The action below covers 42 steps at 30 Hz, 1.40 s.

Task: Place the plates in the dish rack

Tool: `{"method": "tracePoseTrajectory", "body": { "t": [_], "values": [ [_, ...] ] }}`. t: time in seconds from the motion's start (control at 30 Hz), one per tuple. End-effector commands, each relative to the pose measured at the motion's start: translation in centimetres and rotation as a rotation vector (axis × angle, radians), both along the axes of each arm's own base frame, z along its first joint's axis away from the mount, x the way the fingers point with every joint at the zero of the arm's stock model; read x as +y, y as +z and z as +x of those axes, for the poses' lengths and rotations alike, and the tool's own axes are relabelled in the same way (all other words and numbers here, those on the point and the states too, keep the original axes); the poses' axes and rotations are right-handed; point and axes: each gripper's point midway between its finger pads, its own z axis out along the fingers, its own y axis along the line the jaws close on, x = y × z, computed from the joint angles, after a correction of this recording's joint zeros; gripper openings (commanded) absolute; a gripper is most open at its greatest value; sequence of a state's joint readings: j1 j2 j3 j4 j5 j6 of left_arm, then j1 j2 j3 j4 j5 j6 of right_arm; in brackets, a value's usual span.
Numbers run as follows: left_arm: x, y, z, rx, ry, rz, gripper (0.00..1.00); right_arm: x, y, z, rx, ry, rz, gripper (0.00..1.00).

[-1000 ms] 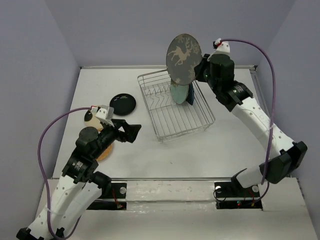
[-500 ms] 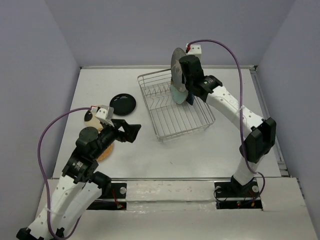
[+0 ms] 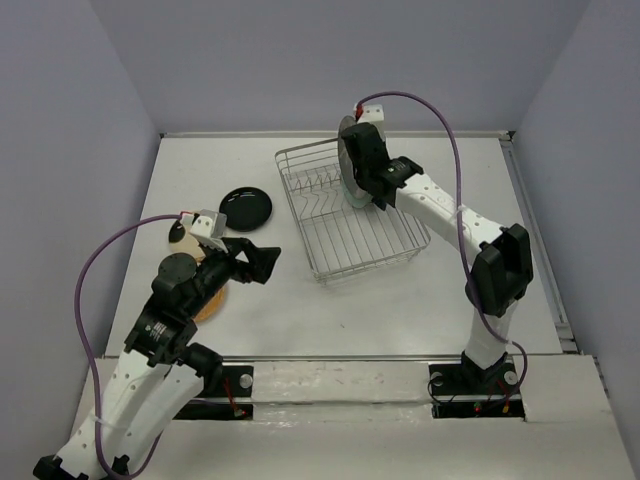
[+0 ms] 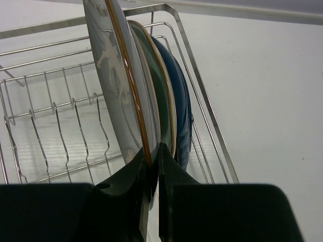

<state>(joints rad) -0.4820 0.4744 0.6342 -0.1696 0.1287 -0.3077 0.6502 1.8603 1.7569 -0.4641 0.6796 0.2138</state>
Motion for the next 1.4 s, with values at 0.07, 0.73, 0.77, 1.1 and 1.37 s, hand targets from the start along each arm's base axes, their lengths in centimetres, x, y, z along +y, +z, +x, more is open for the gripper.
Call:
{"method": "tracePoseTrajectory", "body": {
  "t": [0.07, 0.73, 0.77, 1.1, 1.37],
  "values": [
    [0.4, 0.8, 0.7, -0.026, 0.028, -0.002, 0.99, 1.9, 2.7, 0.8, -0.125, -0.02, 0.125, 0.07],
    [2.8, -2.5, 4.1, 0.128, 0.169, 0.02, 0.99, 3.5, 1.1, -0.4, -0.066, 0.063, 0.168, 0.38],
    [2.8, -2.7, 4.2, 0.136, 0.169, 0.023, 0.99, 3.5, 1.4, -0.6, -0.068, 0.073, 0.174, 0.4],
    [4.4, -3.4, 5.6, 0.189, 0.274, -0.038, 0.99, 4.3, 6.1, -4.8, -0.076, 0.268, 0.281, 0.55],
    [3.4, -3.8, 8.1, 0.239, 0.354, -0.442, 0.88, 4.9, 8.2, -10.5, -0.123, 0.49, 0.436, 0.53]
  ]
}}
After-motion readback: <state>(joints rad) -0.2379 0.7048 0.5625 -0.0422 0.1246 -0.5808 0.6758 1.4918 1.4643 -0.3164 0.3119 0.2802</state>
